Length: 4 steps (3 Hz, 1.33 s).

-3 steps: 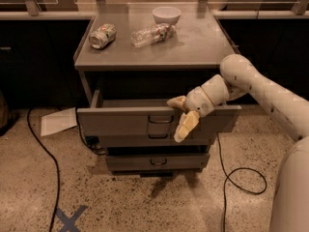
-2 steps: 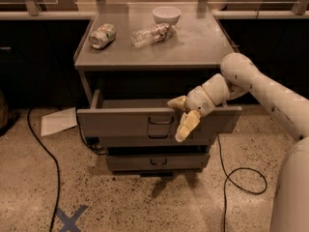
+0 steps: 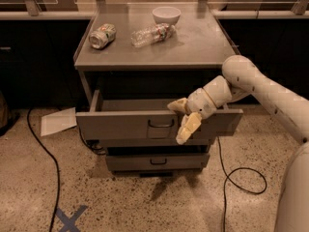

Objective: Open top drawer

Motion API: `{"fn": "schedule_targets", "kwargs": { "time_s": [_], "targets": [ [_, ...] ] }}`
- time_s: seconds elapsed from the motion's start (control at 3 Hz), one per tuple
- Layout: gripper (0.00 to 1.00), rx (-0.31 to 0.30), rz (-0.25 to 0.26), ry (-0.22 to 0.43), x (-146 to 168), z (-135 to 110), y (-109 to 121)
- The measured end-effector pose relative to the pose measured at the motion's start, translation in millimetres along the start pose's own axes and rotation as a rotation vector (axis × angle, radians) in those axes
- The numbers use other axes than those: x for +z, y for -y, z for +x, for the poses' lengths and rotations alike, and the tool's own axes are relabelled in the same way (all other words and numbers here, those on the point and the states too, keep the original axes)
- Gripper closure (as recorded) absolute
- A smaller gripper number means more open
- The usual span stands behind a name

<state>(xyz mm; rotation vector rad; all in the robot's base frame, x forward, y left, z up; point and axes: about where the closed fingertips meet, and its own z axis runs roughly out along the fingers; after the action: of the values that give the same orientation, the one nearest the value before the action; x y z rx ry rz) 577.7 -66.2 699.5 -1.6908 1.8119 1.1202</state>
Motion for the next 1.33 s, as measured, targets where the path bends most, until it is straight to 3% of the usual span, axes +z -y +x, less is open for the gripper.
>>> {"fn": "schedule_targets", "kwargs": {
  "time_s": [0.67, 1.0, 1.33],
  "targets": [
    [0.0, 0.0, 0.0, 0.0, -2.2, -2.8, -1.0],
    [0.0, 0.02, -0.036, -0.007, 2.4, -3.7, -6.1],
    [0.0, 0.02, -0.036, -0.007, 2.4, -3.7, -6.1]
  ]
}}
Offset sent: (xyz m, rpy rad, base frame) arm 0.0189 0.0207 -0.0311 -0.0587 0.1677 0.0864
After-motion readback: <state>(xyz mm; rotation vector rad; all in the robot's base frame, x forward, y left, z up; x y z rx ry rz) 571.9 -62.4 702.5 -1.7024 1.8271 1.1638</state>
